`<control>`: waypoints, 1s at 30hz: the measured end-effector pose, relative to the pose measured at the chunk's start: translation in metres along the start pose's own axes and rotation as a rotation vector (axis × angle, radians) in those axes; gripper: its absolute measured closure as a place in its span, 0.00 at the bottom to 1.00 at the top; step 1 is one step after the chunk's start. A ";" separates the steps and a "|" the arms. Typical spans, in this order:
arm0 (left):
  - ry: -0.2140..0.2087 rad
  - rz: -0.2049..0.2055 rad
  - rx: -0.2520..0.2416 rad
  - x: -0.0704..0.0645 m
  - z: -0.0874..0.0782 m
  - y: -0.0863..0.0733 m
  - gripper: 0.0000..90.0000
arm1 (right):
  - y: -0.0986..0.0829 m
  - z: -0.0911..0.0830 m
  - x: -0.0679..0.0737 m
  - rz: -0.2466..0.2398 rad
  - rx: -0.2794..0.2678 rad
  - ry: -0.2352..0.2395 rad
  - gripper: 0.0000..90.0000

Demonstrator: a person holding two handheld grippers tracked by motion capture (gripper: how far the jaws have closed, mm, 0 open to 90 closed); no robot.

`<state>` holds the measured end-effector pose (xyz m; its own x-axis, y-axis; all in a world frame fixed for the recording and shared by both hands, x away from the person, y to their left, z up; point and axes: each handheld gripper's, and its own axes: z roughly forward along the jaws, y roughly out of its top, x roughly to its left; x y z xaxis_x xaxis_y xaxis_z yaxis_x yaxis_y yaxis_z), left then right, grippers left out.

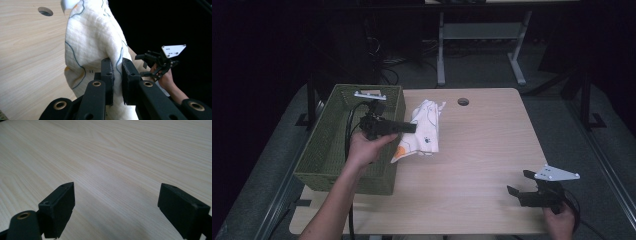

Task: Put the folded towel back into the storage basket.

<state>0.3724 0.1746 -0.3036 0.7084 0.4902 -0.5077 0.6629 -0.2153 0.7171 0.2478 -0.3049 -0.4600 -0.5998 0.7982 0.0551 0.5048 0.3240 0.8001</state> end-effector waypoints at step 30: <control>0.082 -0.039 -0.007 0.021 -0.052 -0.003 0.92 | 0.002 0.001 0.002 -0.006 0.001 0.003 0.15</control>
<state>0.3724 0.2296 -0.2910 0.6600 0.5656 -0.4944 0.6874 -0.1891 0.7012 0.2481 -0.3027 -0.4589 -0.6046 0.7948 0.0525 0.5021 0.3291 0.7997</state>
